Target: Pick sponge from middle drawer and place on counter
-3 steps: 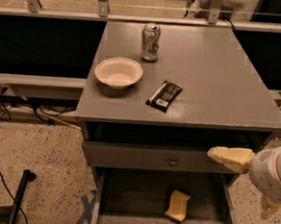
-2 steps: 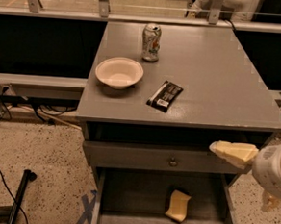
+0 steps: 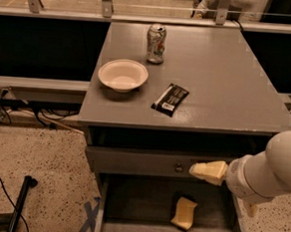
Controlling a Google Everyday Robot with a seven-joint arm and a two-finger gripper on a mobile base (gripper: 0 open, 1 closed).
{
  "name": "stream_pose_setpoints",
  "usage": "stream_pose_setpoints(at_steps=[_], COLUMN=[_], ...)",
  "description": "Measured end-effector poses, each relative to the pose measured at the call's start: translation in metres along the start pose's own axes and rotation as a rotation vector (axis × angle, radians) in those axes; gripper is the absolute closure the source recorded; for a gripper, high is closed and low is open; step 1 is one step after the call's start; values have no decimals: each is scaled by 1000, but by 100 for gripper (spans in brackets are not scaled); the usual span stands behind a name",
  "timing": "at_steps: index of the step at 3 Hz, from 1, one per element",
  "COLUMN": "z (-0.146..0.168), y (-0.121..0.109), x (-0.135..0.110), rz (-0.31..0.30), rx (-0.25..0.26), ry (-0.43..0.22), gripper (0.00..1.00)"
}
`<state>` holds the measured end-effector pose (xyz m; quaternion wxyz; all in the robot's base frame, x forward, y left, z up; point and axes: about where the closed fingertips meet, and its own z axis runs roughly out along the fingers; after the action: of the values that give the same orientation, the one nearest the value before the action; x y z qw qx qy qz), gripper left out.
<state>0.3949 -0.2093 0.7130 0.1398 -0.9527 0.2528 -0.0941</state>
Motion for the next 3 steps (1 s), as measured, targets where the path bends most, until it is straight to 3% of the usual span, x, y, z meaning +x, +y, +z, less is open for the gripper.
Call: stream_pose_setpoints(at_steps=[1,2,3], z=[53,98,135], y=[7,18,34], x=[-10,-18,-25], rz=[-124,-191,-210], rx=[-29,-56,-90], ry=[-25,-46,-64], gripper=[0,0,0])
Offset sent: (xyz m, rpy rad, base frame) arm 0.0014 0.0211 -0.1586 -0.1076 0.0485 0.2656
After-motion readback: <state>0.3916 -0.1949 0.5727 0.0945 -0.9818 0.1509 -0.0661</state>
